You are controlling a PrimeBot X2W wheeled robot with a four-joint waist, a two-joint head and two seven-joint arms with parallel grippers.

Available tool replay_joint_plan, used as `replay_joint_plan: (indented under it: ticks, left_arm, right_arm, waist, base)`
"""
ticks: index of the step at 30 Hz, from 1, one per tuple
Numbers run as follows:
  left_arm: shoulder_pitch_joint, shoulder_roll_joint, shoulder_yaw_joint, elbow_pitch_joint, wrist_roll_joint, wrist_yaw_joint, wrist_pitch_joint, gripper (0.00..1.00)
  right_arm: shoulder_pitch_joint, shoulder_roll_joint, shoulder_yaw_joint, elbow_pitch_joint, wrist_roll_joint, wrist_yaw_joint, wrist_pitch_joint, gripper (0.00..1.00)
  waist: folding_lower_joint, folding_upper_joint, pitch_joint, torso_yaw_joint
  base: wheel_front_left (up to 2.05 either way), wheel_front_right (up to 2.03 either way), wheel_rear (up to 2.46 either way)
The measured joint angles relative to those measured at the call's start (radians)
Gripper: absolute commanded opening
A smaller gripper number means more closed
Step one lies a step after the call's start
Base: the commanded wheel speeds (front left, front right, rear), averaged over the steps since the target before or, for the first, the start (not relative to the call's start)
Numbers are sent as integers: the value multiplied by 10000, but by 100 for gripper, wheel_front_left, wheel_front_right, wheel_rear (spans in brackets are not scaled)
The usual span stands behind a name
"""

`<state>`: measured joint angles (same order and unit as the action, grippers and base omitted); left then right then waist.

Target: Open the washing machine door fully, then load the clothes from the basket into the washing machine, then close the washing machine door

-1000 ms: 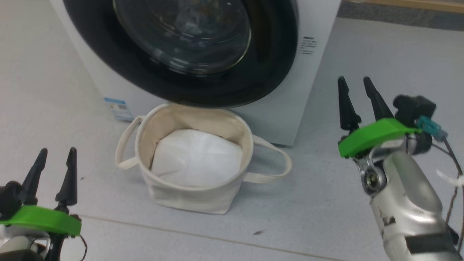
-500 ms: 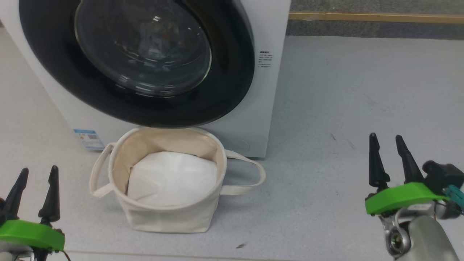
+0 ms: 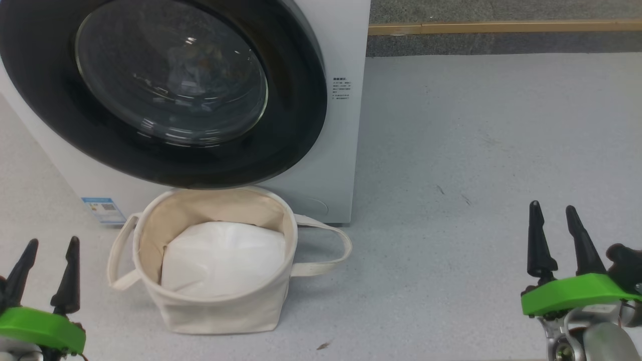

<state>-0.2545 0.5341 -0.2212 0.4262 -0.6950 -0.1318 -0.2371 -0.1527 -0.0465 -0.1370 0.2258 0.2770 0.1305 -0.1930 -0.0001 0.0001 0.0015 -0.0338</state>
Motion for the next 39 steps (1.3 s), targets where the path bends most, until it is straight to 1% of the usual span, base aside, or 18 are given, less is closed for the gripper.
replay_joint_plan:
  ticks: [13,17,39]
  left_arm:
    - [-221,52,-372,-73,-111,-2,42,100]
    - [-222,58,-372,-44,-261,-2,40,100]
    - [-221,105,-426,8,-359,-2,-19,100]
  right_arm:
    - [3,10,-6,-111,151,0,27,100]
    - [3,10,67,-94,151,0,25,100]
    - [6,12,205,-86,151,0,29,100]
  waist:
    - [0,0,59,-62]
    - [0,0,16,-53]
    - [1,0,-60,-8]
  base:
    - [0,0,0]
    - [0,0,0]
    - [0,0,0]
